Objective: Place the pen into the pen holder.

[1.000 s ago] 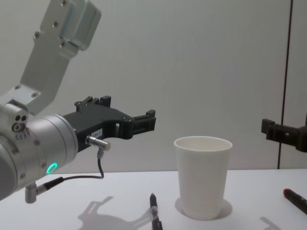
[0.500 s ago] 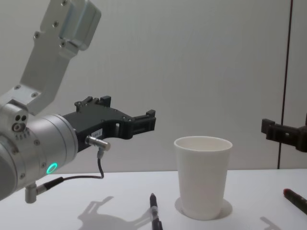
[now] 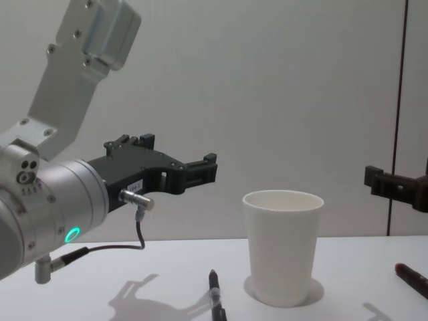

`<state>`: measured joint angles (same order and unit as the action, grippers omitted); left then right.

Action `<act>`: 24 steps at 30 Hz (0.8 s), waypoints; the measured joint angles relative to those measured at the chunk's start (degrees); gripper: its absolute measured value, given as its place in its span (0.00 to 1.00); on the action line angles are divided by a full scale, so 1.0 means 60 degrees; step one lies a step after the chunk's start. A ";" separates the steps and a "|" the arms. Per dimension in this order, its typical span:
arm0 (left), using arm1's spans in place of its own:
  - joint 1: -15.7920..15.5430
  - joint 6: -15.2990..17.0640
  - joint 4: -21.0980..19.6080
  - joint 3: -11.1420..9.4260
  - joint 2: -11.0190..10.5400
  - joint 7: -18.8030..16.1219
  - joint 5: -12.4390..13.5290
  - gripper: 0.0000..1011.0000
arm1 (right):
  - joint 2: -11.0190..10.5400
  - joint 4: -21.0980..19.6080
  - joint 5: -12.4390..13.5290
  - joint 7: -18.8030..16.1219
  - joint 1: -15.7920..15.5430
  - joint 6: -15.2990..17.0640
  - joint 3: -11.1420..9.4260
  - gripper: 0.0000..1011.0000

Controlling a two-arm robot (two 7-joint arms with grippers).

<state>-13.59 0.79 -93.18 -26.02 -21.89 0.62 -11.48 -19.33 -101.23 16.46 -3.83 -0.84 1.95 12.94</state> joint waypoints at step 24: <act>0.0000 0.0000 0.0000 0.0000 0.0000 0.0000 0.0000 0.99 | 0.0000 0.0000 0.0000 0.0000 0.0000 0.0000 0.0000 0.99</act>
<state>-13.59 0.80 -93.18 -26.02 -21.89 0.63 -11.48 -19.33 -101.23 16.47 -3.83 -0.84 1.95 12.94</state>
